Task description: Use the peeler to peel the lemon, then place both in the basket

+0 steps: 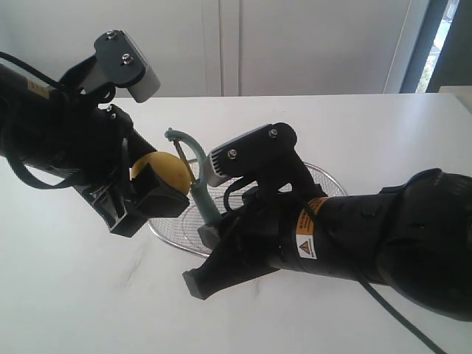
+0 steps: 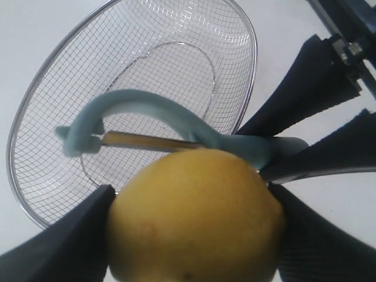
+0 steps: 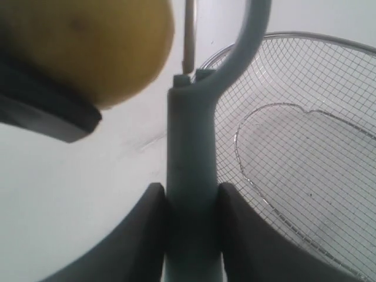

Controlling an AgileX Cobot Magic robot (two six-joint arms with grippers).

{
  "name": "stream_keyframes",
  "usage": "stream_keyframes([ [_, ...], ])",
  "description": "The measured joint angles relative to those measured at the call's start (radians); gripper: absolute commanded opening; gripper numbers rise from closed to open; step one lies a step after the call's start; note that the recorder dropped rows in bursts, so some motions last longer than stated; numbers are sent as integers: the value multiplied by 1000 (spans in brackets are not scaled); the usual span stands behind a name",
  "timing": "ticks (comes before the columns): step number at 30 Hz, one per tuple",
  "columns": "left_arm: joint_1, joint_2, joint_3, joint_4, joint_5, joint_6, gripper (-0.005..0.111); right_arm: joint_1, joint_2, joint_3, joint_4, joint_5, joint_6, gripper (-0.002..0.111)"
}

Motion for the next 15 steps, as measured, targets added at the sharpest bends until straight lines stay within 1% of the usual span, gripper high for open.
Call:
stream_keyframes([
  [15, 0, 0, 0, 2, -8, 0, 0, 0, -29, 0, 0, 10, 0, 0],
])
